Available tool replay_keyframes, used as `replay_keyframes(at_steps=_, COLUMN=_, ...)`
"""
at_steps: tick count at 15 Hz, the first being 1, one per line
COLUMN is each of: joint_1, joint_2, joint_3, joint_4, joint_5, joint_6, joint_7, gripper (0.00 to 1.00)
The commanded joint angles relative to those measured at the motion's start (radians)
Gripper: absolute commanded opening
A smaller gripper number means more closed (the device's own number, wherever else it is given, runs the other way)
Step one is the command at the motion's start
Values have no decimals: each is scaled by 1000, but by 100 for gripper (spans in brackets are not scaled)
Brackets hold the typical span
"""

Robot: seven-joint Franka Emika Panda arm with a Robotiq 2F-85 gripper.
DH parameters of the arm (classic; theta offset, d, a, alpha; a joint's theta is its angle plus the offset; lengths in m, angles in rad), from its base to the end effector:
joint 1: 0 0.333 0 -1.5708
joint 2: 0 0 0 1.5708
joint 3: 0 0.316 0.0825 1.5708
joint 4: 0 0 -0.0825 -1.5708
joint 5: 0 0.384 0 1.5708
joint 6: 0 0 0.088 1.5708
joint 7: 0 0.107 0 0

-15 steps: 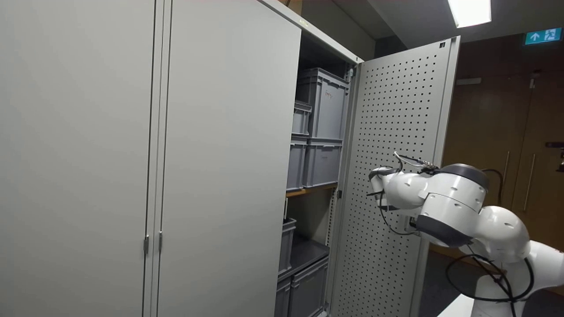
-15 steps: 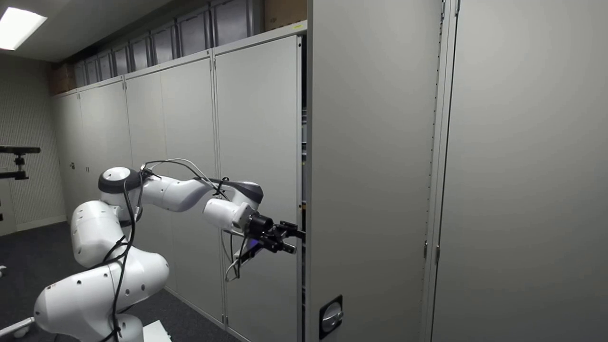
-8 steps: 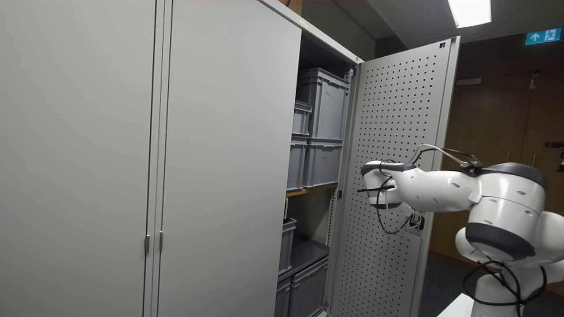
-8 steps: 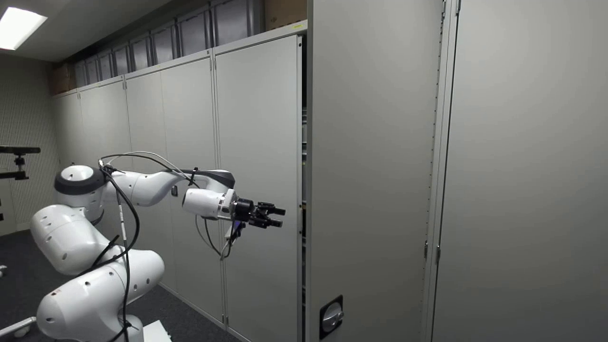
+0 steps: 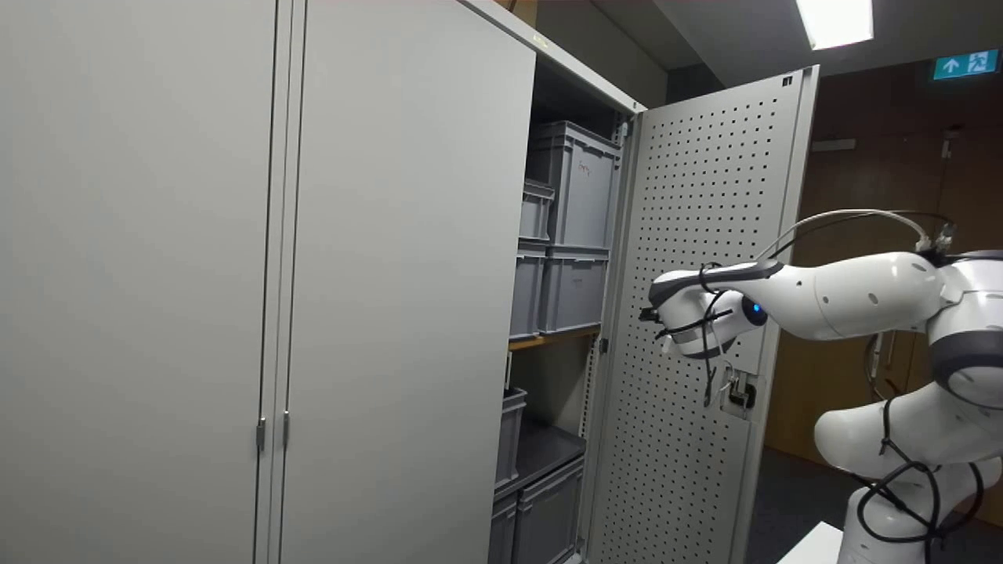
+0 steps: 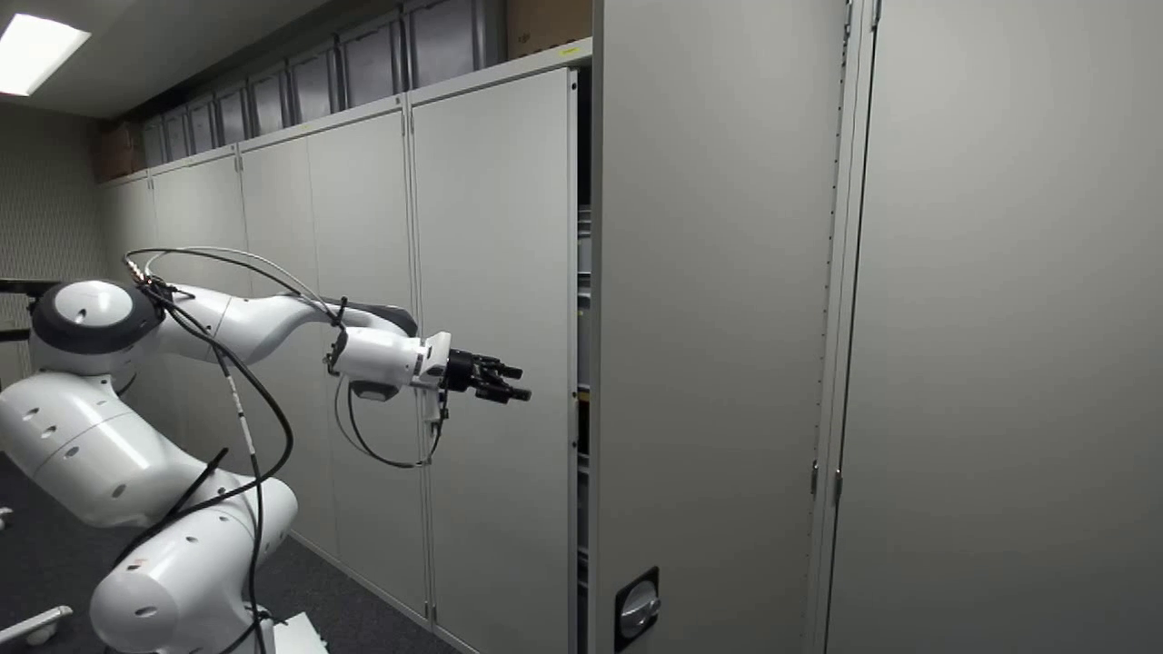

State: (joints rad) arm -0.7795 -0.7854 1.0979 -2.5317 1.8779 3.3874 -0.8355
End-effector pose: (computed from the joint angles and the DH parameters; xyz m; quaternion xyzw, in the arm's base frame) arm 0.3659 0.0581 0.4982 0.7625 -0.2485 0.5939 0.0638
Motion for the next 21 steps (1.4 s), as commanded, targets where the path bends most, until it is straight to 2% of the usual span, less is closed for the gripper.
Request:
replay_keyframes(at_steps=1, joint_1=136, joint_2=44, joint_3=-190, joint_4=-43, joint_5=-46, joint_6=-177, joint_7=-20, gripper=100)
replay_keyframes(at_steps=4, joint_1=219, joint_2=64, joint_3=-341, joint_4=-80, joint_5=-102, joint_6=-359, joint_7=-13, gripper=100)
replay_keyframes(at_steps=6, joint_1=258, joint_2=53, joint_3=-430, joint_4=-109, joint_5=-185, joint_6=-500, joint_7=28, gripper=100)
replay_keyframes(at_steps=8, joint_1=275, joint_2=41, joint_3=-504, joint_4=-132, joint_5=-319, joint_6=-649, joint_7=94, gripper=100)
replay_keyframes(at_steps=9, joint_1=397, joint_2=98, joint_3=-619, joint_4=-135, joint_5=-434, joint_6=-631, joint_7=131, gripper=100)
replay_keyframes(at_steps=10, joint_1=281, joint_2=28, joint_3=-570, joint_4=-143, joint_5=-498, joint_6=-788, joint_7=194, gripper=100)
replay_keyframes(at_steps=12, joint_1=278, joint_2=22, joint_3=-623, joint_4=-128, joint_5=-674, joint_6=-944, joint_7=295, gripper=100)
replay_keyframes(at_steps=16, joint_1=235, joint_2=27, joint_3=-658, joint_4=-54, joint_5=-948, joint_6=-1222, joint_7=447, gripper=100)
replay_keyframes(at_steps=17, joint_1=333, joint_2=60, joint_3=-736, joint_4=-43, joint_5=-1068, joint_6=-1207, joint_7=518, gripper=100)
replay_keyframes(at_steps=20, joint_1=409, joint_2=88, joint_3=-804, joint_4=4, joint_5=-1321, joint_6=-1264, joint_7=660, gripper=100)
replay_keyframes(at_steps=21, joint_1=456, joint_2=103, joint_3=-841, joint_4=17, joint_5=-1407, joint_6=-1276, joint_7=712, gripper=100)
